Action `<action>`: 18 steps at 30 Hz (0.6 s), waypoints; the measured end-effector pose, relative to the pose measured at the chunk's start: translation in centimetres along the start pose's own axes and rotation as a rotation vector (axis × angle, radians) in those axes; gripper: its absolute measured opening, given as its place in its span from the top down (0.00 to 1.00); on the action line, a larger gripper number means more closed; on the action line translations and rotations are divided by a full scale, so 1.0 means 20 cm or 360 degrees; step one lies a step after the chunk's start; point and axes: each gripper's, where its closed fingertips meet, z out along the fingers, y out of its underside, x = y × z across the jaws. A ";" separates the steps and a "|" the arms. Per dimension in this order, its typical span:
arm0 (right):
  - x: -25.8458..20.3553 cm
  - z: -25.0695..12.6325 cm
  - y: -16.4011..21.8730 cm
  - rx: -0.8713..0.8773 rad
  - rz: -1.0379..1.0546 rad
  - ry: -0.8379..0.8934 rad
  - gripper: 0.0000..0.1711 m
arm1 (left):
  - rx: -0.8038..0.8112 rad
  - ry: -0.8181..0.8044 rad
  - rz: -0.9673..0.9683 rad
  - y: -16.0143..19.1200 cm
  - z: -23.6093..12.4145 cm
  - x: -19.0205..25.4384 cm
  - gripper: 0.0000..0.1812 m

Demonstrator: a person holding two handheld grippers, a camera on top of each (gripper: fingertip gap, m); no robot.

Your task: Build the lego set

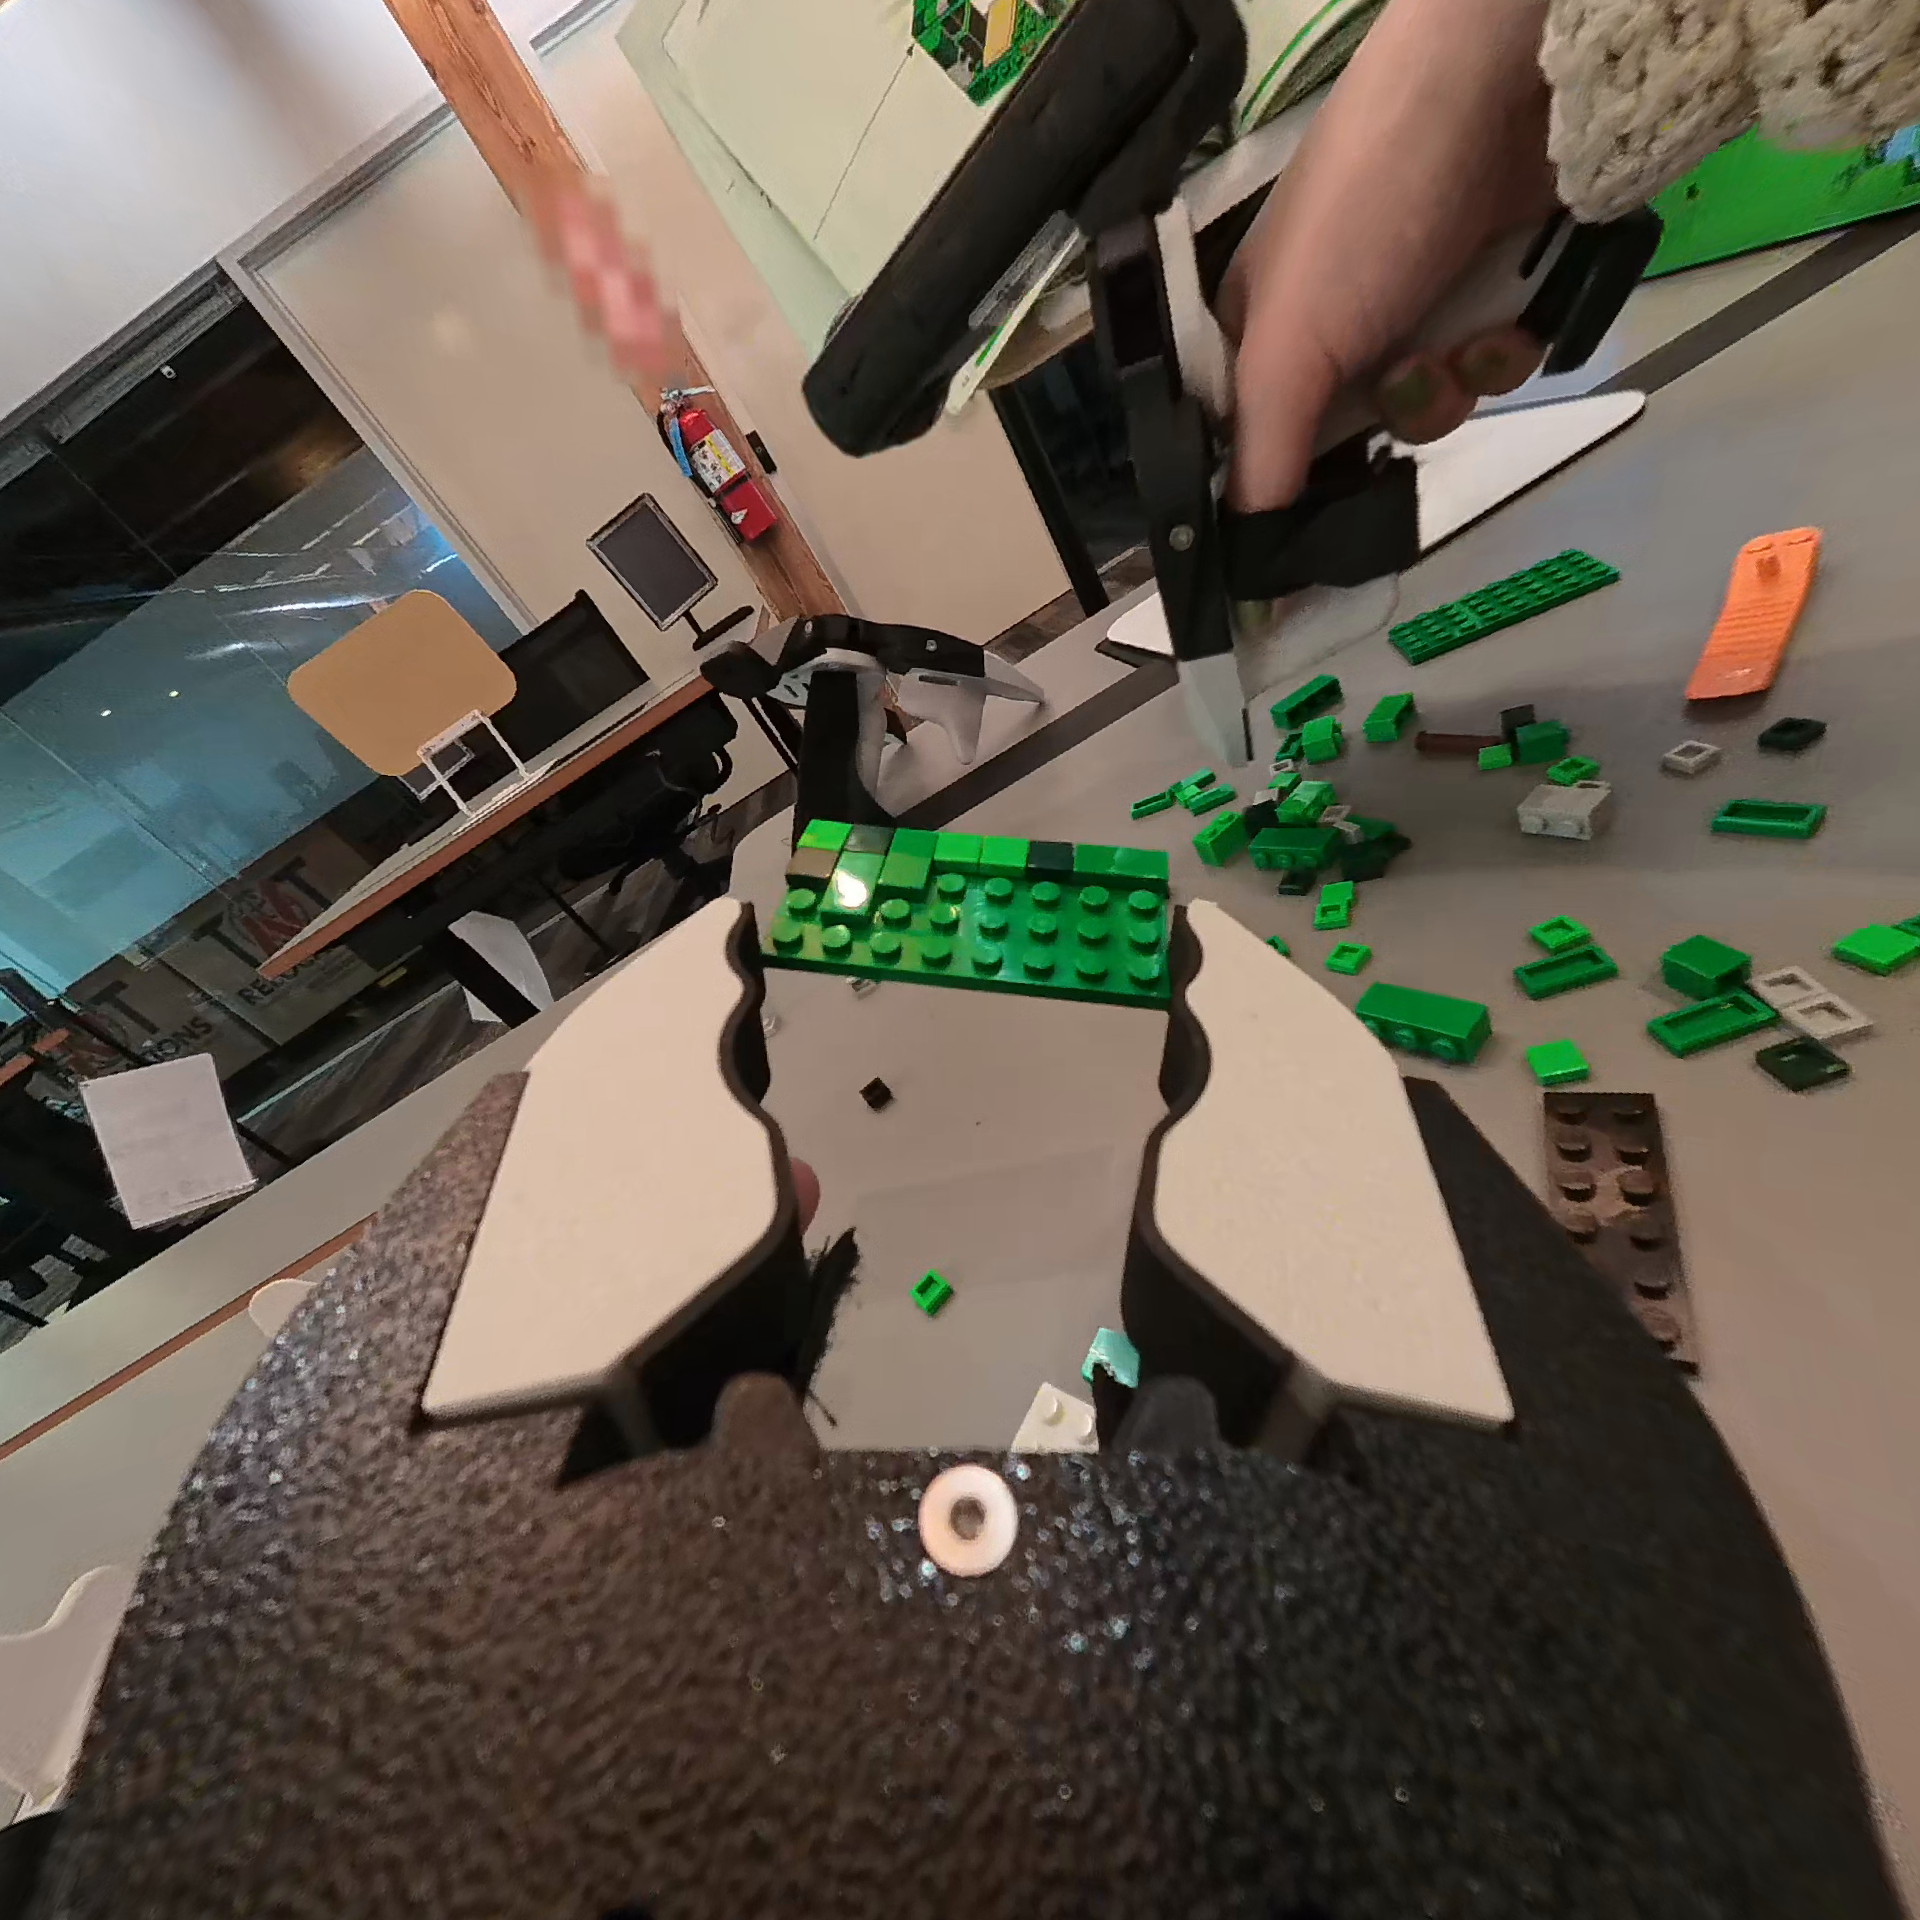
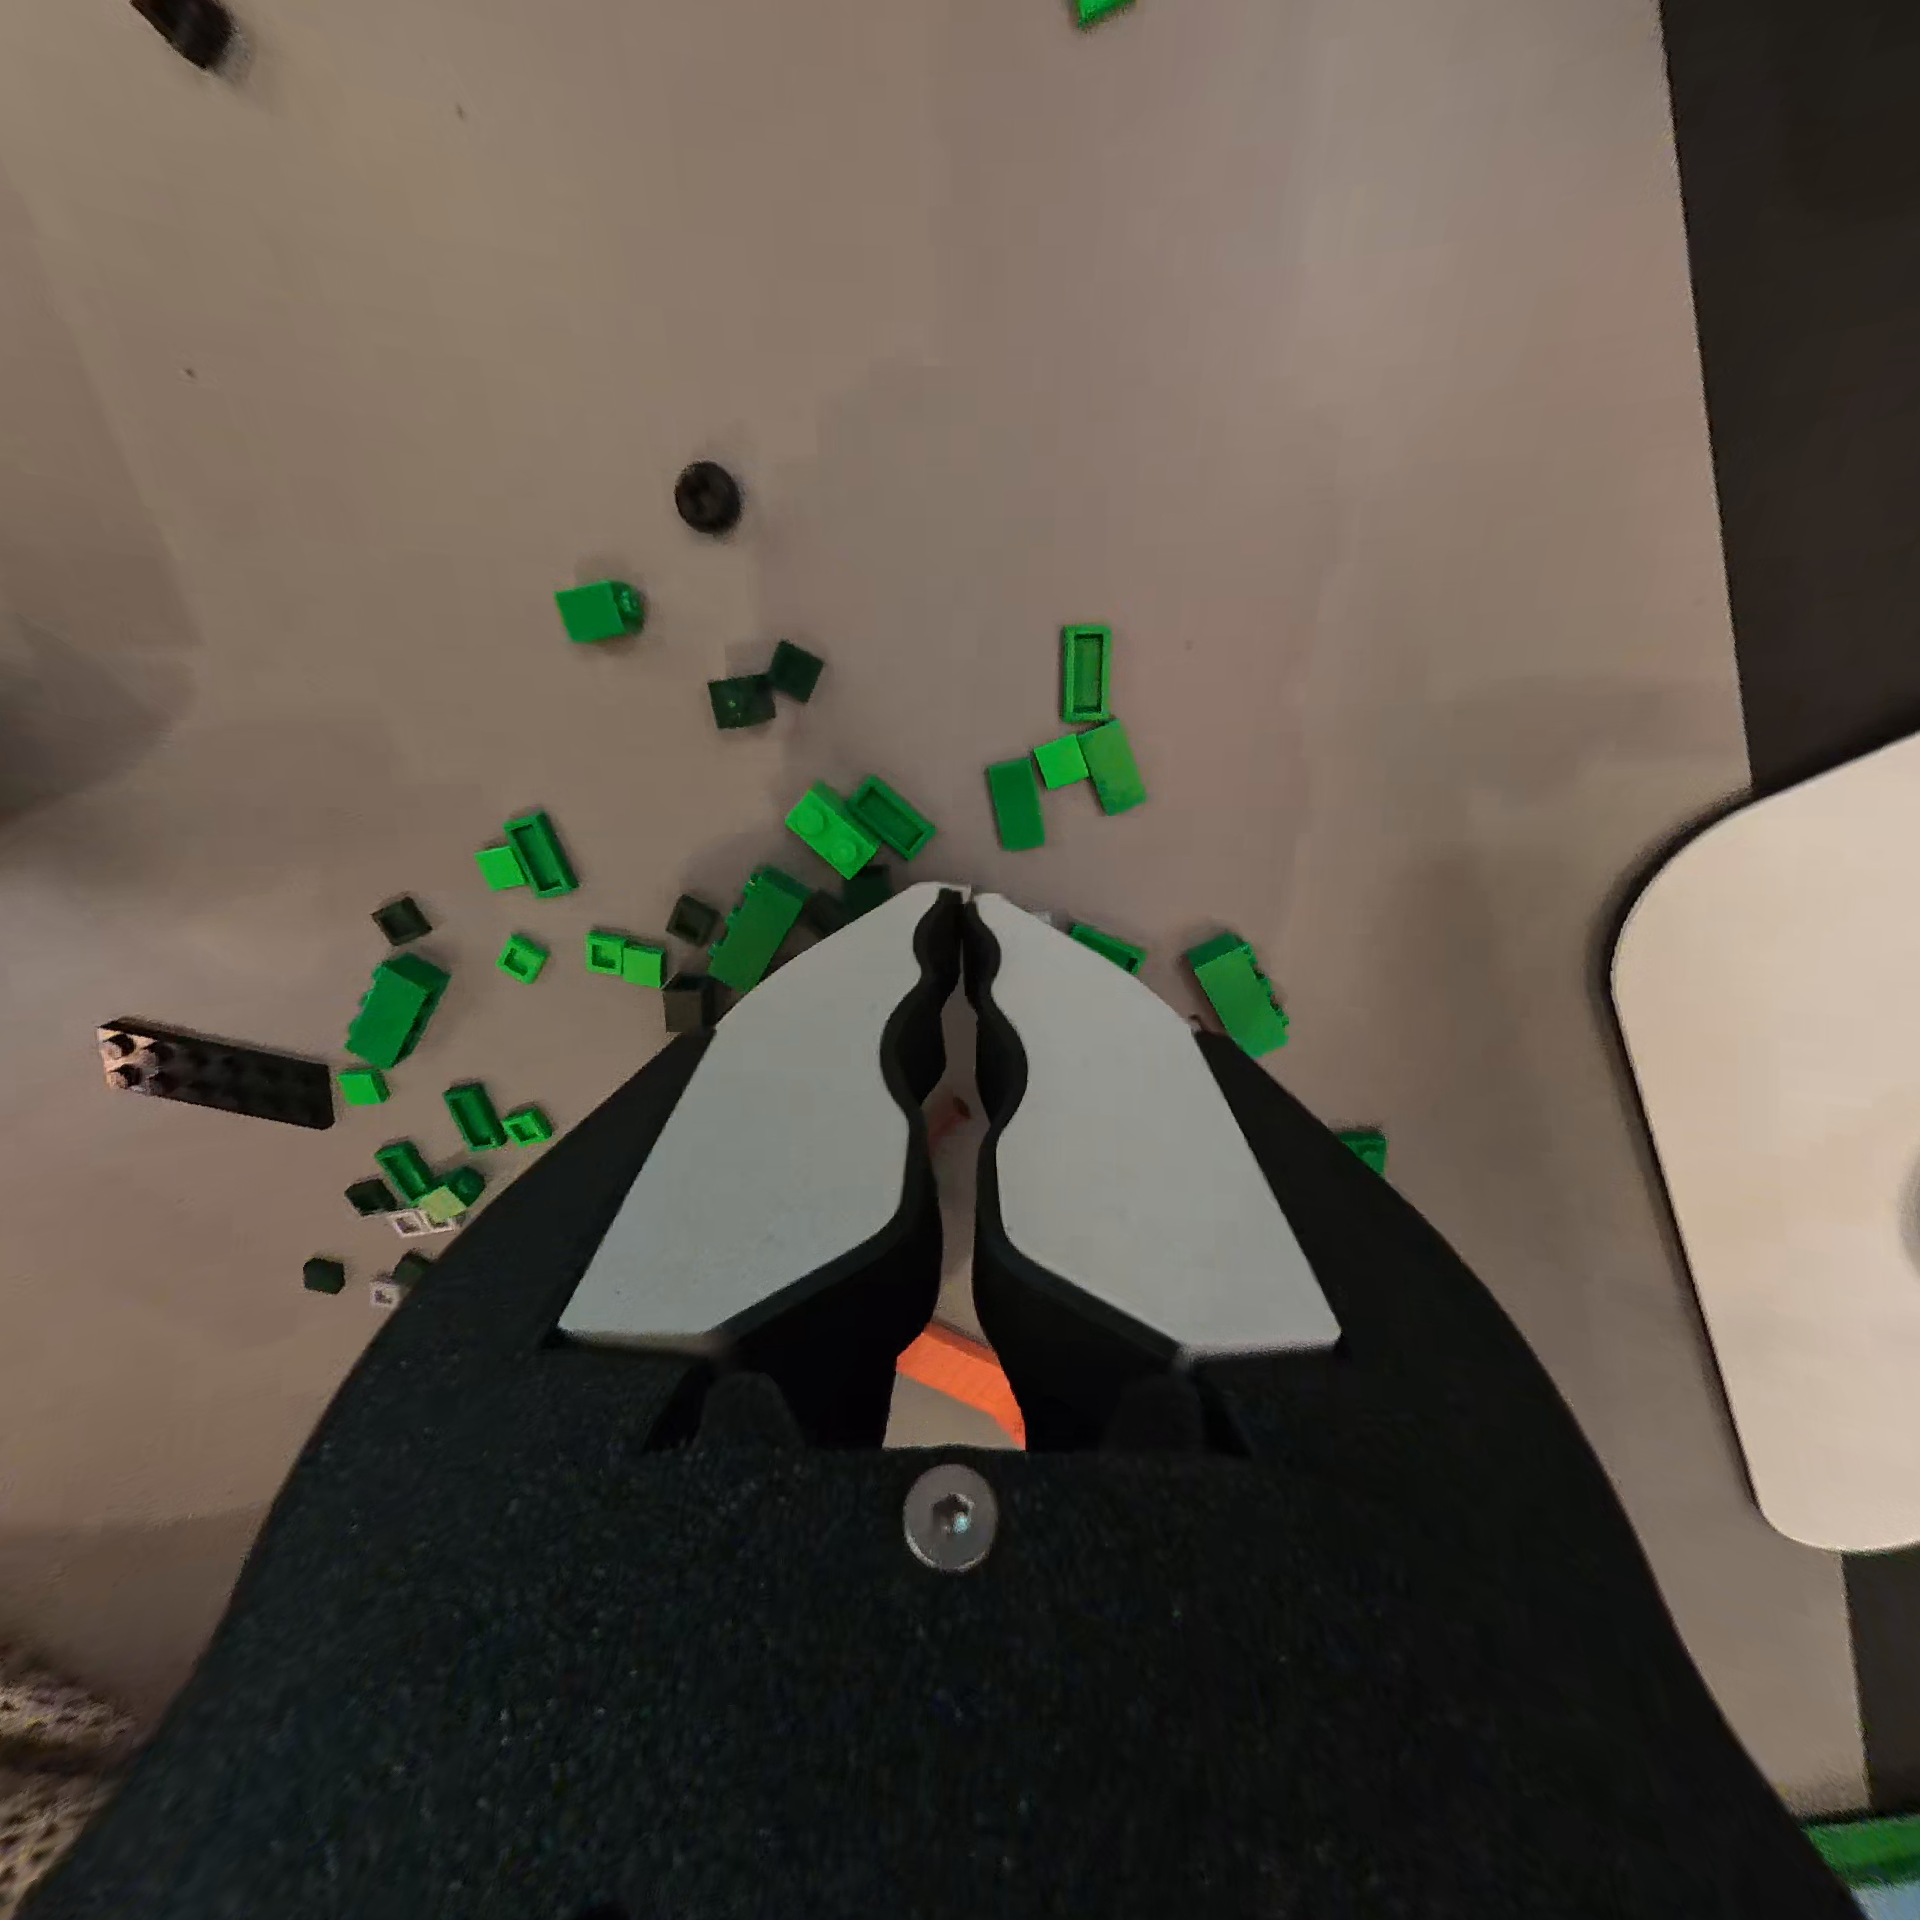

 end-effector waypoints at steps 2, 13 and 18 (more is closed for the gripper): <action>-0.01 0.01 0.00 -0.0012 -0.0030 0.0003 1.00 | -0.0001 0.0003 0.0001 0.00 0.00 0.00 0.59; 0.00 0.02 -0.01 -0.0043 -0.0084 0.0098 0.96 | -0.0004 0.0017 0.0010 0.00 0.00 0.01 0.59; 0.01 0.04 0.02 -0.0104 -0.0070 0.0093 0.93 | -0.0004 0.0025 0.0015 0.00 0.00 0.02 0.59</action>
